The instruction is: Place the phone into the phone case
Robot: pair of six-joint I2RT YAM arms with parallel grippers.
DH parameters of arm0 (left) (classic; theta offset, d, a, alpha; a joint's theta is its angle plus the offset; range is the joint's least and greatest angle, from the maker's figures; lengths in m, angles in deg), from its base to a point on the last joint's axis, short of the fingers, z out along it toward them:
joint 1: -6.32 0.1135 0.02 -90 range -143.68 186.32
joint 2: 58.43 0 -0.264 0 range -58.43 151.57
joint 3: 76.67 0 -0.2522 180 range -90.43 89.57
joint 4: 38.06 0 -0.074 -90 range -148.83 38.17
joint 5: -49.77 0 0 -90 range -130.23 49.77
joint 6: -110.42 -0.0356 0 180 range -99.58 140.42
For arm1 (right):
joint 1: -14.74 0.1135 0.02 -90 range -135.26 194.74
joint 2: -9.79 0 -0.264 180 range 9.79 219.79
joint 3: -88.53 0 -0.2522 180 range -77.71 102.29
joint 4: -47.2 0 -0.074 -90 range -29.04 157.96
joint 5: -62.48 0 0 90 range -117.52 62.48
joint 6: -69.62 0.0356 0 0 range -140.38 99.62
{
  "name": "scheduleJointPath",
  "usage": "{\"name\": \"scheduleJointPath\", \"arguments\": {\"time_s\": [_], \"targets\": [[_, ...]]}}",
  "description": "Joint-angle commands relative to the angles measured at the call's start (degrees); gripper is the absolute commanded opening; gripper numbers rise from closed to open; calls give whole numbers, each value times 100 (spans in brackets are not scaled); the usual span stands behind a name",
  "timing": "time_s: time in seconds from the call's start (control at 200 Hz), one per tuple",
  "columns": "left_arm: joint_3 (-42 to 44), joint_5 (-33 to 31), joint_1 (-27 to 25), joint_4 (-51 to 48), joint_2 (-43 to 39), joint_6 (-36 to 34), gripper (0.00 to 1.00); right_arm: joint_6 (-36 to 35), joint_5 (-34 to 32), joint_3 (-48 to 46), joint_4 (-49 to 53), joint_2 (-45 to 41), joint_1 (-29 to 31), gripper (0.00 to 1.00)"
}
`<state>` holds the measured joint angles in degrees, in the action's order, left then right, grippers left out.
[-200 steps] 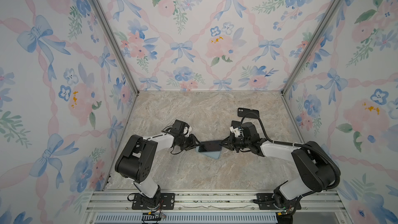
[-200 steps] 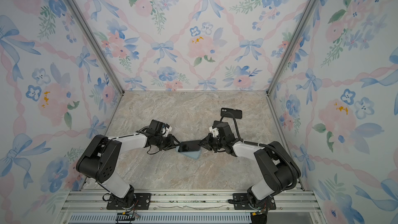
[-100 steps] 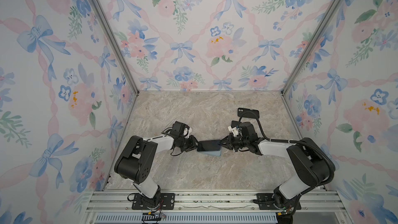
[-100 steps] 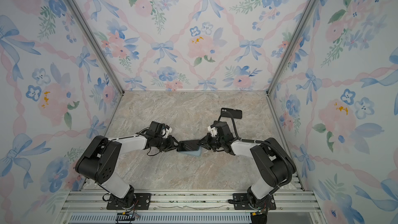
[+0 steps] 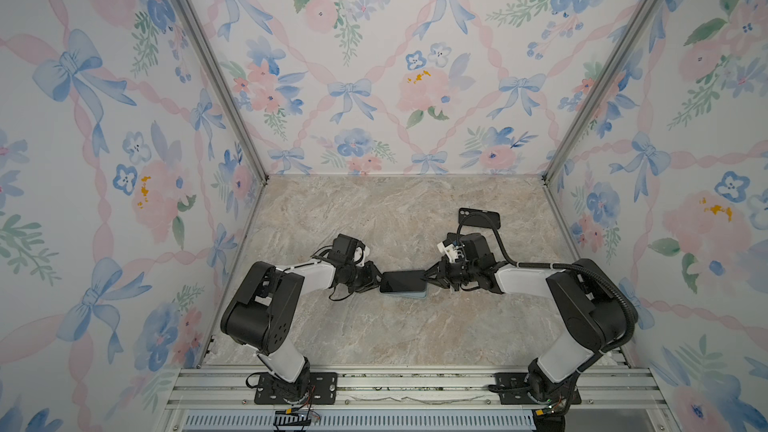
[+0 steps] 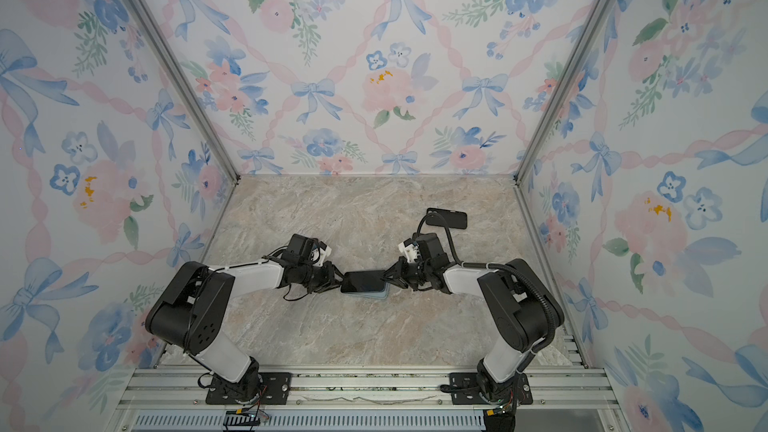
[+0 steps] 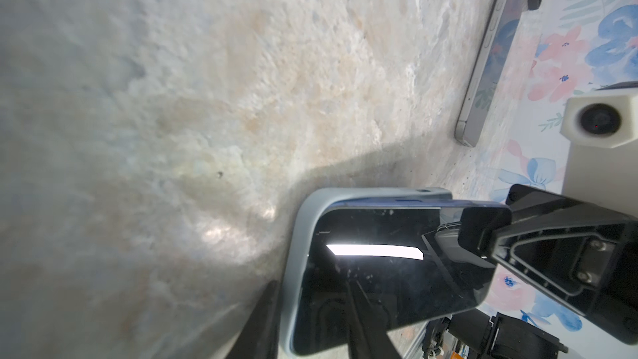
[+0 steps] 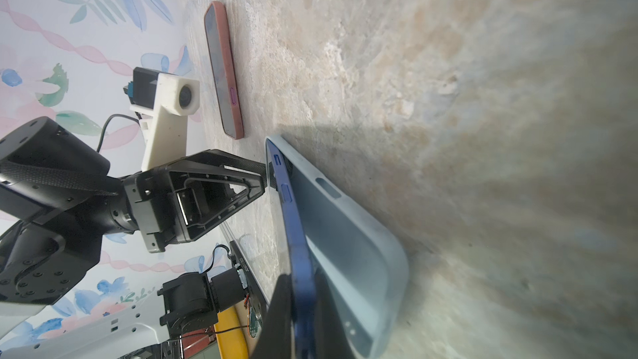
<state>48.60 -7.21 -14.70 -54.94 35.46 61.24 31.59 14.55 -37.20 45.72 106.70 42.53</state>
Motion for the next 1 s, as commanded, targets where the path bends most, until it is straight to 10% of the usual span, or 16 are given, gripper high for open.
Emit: {"name": "scheduleJointPath", "arguments": {"time_s": [0.0, 0.665, 0.995], "targets": [[20, 157, -86, -66, -120, 61, 33, -139, -366, -96, 799, 372, 107, 1], [-78, 3, -474, -66, -278, 239, 33, -36, -617, 18, 721, 690, 367, 20], [109, -51, -339, -81, -425, 165, 33, -590, -1350, 600, 2343, -1, 468, 36]]}}
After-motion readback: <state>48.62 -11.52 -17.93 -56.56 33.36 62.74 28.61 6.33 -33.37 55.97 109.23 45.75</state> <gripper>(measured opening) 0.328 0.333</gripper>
